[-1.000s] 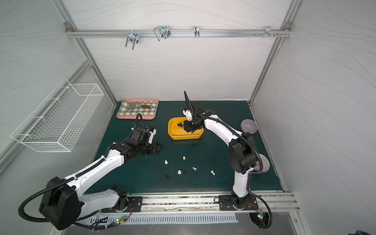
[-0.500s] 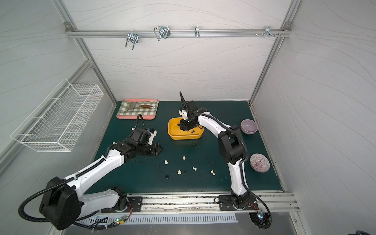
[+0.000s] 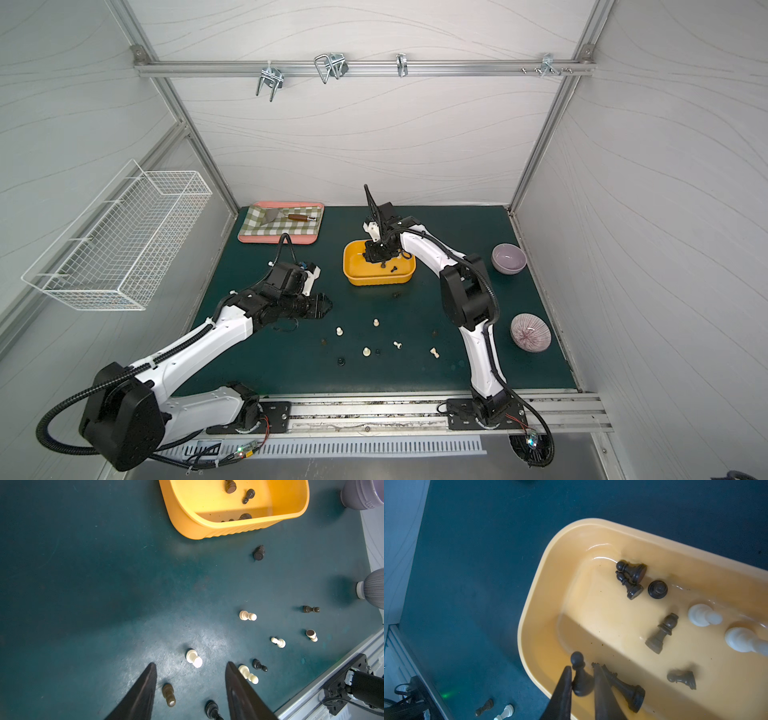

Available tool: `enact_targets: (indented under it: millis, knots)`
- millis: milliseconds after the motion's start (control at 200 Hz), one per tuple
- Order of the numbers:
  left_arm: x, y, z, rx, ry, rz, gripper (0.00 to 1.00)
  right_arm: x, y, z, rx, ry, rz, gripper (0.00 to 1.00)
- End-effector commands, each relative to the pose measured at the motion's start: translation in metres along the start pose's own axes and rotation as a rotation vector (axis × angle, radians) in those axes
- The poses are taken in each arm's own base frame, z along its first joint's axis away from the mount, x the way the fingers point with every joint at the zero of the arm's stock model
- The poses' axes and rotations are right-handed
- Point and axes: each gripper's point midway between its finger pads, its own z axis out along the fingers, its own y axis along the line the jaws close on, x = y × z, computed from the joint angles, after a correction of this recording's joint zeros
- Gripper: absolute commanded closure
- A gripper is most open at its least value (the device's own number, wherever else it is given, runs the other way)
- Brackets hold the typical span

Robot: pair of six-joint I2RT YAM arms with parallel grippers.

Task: Put the chess pieces into the storage box
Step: Place the chess piece in the storage box, then pick up the chess piece at the center of the board.

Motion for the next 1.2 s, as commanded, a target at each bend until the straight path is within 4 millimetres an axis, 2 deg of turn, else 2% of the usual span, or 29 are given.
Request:
enact_targets:
  millis: [0, 130, 340, 455, 670, 880, 1060, 1195]
  knots:
    - [-0.014, -0.011, -0.006, 0.044, -0.046, 0.016, 0.46, 0.003, 0.000, 0.002, -0.011, 0.023, 0.003, 0.74]
    - [-0.013, -0.012, -0.008, 0.046, -0.043, 0.033, 0.45, -0.001, 0.001, -0.002, -0.007, 0.017, 0.001, 0.69]
    - [-0.007, -0.008, -0.007, 0.033, -0.022, 0.041, 0.45, -0.005, 0.008, -0.015, -0.006, -0.005, -0.008, 0.67]
    - [-0.006, -0.007, -0.007, 0.027, -0.023, 0.044, 0.45, -0.005, 0.013, -0.031, 0.000, -0.026, -0.022, 0.65]
    - [-0.003, 0.001, -0.009, -0.012, -0.039, 0.039, 0.44, 0.008, 0.022, -0.066, 0.007, -0.058, -0.045, 0.64]
    - [0.004, 0.000, -0.007, -0.014, -0.028, 0.065, 0.44, 0.039, 0.028, -0.106, 0.027, -0.088, -0.050, 0.63]
    - [0.006, -0.004, -0.004, -0.011, -0.019, 0.088, 0.43, 0.081, 0.027, -0.135, 0.057, -0.097, -0.045, 0.62]
    - [0.015, -0.012, 0.004, -0.027, 0.007, 0.130, 0.43, 0.116, 0.022, -0.147, 0.077, -0.093, -0.022, 0.61]
